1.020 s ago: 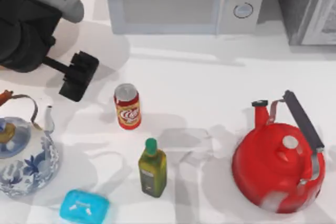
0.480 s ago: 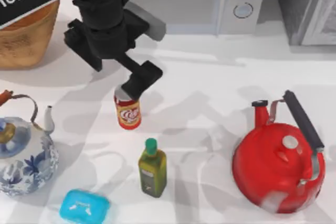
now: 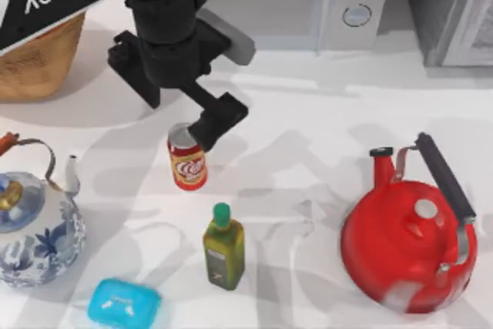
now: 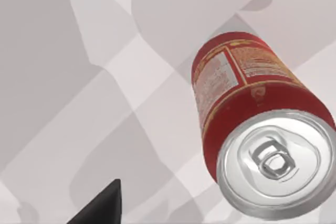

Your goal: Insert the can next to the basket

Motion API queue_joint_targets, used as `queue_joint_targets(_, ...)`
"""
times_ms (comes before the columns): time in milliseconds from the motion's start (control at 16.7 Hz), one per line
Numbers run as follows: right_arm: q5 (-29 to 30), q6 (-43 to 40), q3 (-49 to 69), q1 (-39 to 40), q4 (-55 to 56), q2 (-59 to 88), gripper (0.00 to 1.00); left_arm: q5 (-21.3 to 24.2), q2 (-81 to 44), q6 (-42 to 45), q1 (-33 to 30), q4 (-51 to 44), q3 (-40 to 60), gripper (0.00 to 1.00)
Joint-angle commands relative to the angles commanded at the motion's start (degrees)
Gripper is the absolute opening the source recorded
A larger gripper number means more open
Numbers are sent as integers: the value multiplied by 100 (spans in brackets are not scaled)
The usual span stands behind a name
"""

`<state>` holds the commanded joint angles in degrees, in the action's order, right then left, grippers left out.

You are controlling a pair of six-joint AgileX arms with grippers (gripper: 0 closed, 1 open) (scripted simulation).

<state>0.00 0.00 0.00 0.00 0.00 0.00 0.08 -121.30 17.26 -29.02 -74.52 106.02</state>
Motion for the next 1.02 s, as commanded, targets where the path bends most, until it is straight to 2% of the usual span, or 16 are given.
queue_joint_targets(180,0,0,0,0,0,0,100,1,-38,19,-18,238,-223,100)
queue_joint_targets(480,0,0,0,0,0,0,100,2,-190,18,-19,1175,-978,100)
queue_joint_targets(780,0,0,0,0,0,0,100,2,-211,18,-20,1249,-1049,100)
queue_joint_targets(1020,0,0,0,0,0,0,100,2,-211,18,-20,1249,-1049,70)
